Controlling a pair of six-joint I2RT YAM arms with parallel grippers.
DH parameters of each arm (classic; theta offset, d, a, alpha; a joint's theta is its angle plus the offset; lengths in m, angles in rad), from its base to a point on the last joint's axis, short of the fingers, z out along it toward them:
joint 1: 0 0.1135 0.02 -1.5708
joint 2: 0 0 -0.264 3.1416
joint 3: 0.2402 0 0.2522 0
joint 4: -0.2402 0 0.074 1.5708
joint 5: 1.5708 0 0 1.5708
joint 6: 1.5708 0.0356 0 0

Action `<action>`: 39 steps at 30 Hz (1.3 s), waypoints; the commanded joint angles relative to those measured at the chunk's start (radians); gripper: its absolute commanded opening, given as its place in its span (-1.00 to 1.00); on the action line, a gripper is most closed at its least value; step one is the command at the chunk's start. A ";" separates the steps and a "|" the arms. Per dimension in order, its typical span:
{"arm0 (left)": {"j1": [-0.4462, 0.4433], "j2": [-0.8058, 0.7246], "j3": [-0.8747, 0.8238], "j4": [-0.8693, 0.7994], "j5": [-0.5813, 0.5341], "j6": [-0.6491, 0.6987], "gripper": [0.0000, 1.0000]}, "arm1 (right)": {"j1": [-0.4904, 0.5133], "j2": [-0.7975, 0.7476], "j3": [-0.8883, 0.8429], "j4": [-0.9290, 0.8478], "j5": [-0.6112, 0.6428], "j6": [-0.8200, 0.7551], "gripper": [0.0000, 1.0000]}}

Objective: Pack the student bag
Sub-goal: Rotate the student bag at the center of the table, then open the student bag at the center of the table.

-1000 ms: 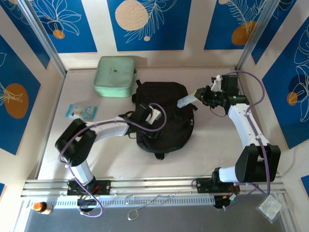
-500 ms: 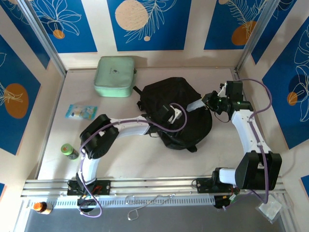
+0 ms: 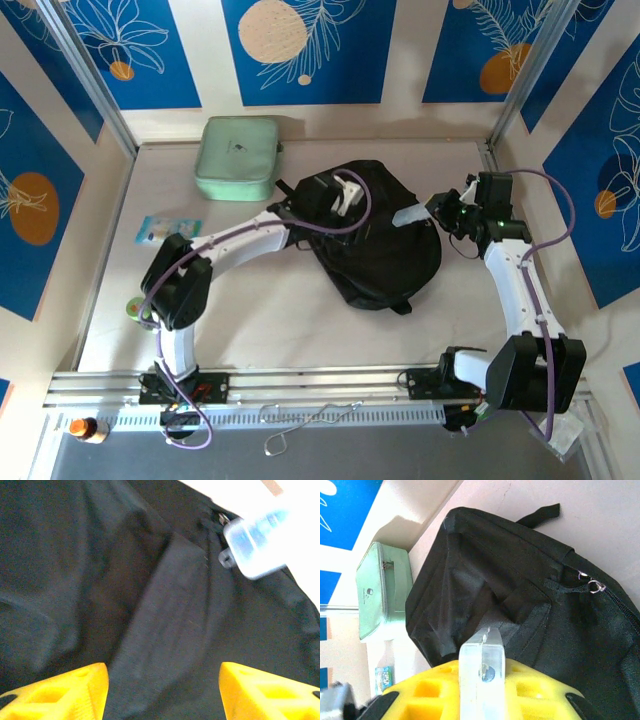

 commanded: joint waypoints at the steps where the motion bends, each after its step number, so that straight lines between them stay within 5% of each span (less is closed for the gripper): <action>1: 0.016 0.086 0.093 -0.123 -0.037 0.064 0.17 | 0.001 -0.025 -0.021 0.017 -0.029 0.023 -0.82; 7: 0.024 0.200 0.231 -0.204 0.014 0.096 -0.02 | 0.006 -0.029 -0.027 0.012 -0.033 0.024 -0.83; 21: 0.016 0.214 0.250 -0.248 0.156 0.141 -0.50 | 0.017 -0.012 -0.031 0.033 -0.025 0.052 -0.83; 39: -0.060 0.149 0.186 -0.200 0.261 0.204 -0.46 | 0.096 0.132 -0.007 0.175 -0.047 0.149 -0.83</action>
